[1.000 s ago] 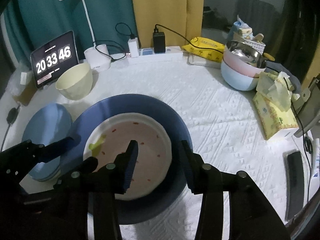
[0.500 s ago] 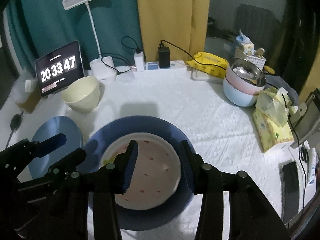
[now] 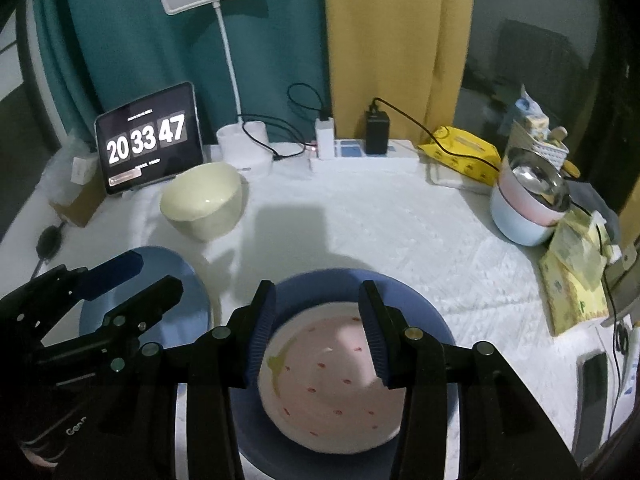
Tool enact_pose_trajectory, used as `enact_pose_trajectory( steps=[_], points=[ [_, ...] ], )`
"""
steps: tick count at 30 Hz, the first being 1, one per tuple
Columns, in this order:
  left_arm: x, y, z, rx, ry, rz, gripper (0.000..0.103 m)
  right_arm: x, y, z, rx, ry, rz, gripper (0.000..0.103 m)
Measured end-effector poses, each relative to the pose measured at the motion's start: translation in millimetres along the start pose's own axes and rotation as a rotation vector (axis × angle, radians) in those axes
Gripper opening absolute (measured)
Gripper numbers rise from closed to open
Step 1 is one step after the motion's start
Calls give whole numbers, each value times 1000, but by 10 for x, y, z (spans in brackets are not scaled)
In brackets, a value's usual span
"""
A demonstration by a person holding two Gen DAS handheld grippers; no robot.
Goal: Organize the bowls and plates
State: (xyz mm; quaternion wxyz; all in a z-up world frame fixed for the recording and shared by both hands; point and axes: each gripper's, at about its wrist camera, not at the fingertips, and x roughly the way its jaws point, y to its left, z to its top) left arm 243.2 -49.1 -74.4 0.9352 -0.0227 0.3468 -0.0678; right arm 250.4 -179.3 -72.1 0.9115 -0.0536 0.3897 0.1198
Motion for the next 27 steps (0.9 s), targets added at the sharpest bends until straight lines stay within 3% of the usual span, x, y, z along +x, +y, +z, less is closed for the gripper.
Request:
enact_pose_trajectory(
  steps=[27],
  points=[
    [136, 749, 188, -100, -19, 49, 46, 423, 550, 365, -75, 41, 19, 45]
  ],
)
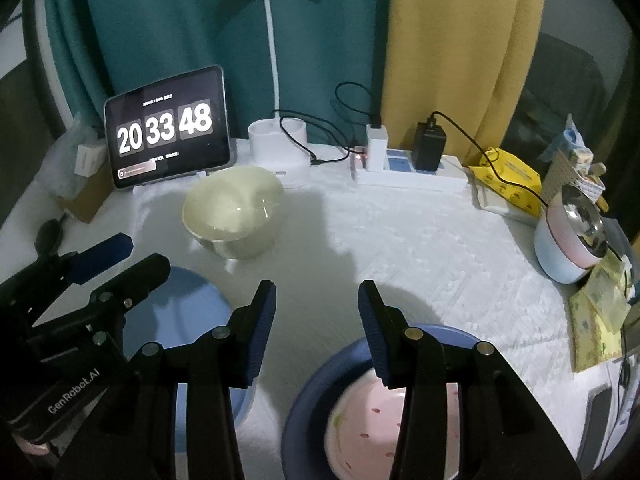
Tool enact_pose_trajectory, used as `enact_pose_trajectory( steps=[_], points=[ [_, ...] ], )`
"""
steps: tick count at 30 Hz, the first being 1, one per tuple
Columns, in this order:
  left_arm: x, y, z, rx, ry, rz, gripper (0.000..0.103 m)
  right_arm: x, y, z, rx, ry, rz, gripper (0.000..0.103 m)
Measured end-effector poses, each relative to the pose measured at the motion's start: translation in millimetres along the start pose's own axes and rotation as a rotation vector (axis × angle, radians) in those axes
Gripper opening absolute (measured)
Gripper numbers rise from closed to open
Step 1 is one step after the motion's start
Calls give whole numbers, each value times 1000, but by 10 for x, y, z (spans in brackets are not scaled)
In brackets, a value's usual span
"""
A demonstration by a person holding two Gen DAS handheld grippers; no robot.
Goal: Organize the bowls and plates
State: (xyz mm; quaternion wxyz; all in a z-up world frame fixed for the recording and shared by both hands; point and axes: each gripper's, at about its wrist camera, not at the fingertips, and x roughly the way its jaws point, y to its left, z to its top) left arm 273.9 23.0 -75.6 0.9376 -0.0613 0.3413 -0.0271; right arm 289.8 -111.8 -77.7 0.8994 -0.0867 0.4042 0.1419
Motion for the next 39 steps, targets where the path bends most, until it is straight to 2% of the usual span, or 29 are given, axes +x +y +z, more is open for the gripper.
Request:
enact_pose_trajectory(
  steps=[17, 31, 39],
  points=[
    [301, 432, 281, -29, 7, 49, 46, 425, 206, 302, -28, 33, 15, 45],
    [931, 665, 299, -63, 102, 28, 46, 1067, 251, 527, 73, 83, 37, 45],
    [1209, 723, 259, -84, 147, 24, 46, 1304, 259, 594, 94, 130, 6, 45]
  ],
)
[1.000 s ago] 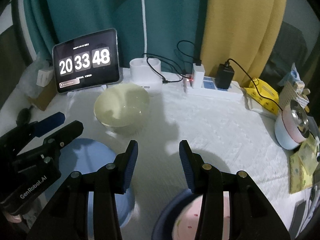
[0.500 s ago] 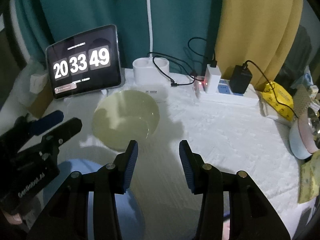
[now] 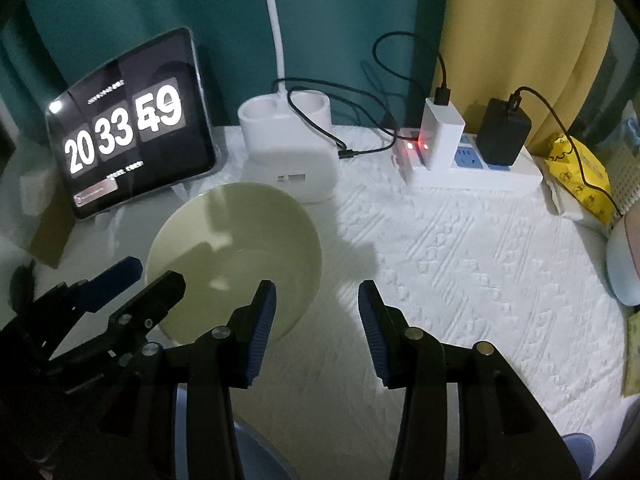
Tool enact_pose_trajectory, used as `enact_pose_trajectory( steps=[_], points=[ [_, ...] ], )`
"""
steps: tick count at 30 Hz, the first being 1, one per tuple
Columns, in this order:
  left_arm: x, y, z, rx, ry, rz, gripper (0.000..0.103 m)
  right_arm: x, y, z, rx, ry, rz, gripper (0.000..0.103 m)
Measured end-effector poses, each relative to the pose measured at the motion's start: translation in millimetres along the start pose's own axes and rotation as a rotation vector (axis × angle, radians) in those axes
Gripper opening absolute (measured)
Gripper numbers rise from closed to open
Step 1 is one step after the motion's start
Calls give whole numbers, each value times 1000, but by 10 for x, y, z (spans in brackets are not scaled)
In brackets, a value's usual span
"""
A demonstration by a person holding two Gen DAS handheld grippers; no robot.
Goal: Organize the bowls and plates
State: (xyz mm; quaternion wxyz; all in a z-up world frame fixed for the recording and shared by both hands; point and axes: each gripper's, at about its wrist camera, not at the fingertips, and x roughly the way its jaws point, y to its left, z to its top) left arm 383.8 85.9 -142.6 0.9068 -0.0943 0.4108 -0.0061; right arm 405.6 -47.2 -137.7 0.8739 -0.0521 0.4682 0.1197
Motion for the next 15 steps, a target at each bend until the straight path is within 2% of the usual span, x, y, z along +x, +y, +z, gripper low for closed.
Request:
enact_pose_trajectory(
  steps=[5, 11, 15],
  points=[
    [119, 33, -2, -11, 29, -9, 46, 94, -11, -5, 32, 23, -23, 45],
    [133, 52, 4, -5, 15, -8, 46, 197, -16, -1, 54, 55, -8, 44],
    [145, 73, 1, -15, 13, -24, 45, 233, 35, -7, 46, 55, 4, 36]
  ],
)
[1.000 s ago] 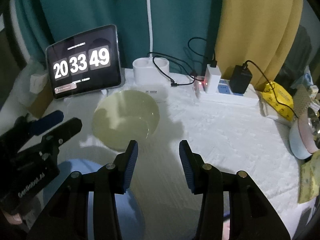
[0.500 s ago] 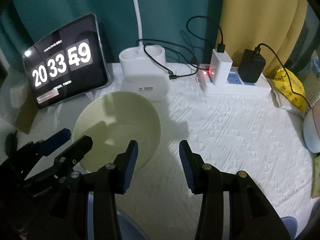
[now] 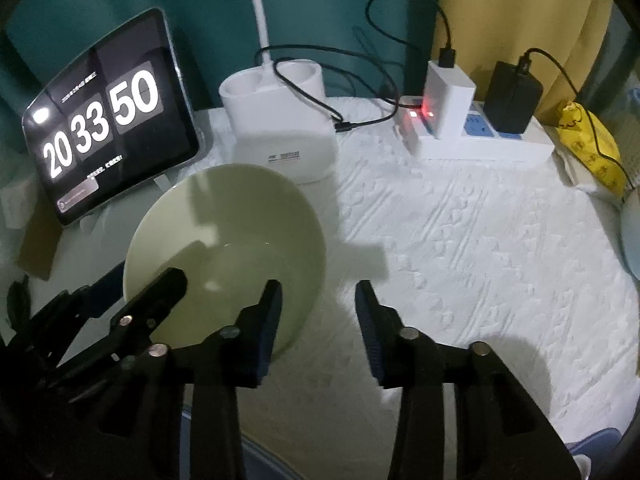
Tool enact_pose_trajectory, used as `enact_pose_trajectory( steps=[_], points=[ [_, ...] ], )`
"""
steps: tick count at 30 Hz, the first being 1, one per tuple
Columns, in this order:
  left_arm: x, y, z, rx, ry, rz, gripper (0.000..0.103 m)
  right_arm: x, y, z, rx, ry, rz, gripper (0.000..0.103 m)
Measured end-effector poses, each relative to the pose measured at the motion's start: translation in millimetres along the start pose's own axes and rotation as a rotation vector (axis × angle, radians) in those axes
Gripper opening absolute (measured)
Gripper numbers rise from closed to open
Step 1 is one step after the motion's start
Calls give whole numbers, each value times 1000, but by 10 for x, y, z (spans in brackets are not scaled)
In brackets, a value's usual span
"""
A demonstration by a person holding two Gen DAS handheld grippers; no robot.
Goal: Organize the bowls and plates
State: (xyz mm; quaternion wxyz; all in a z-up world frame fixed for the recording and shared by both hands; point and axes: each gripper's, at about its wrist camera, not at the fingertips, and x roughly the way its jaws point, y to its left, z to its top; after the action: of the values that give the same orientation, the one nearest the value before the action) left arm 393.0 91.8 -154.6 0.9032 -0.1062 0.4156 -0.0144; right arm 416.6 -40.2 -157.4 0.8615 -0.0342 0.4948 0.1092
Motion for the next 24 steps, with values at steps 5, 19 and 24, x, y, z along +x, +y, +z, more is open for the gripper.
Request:
enact_pose_trajectory(
  steps=[5, 19, 24],
  points=[
    [-1, -51, -12, 23, -7, -12, 34, -5, 45, -15, -20, -7, 10, 25],
    [-154, -104, -50, 22, -29, -6, 32, -179, 79, -50, -52, -52, 11, 23],
    [-300, -183, -63, 33, -51, -12, 32, -331, 32, -61, -48, -86, 11, 23]
  ],
)
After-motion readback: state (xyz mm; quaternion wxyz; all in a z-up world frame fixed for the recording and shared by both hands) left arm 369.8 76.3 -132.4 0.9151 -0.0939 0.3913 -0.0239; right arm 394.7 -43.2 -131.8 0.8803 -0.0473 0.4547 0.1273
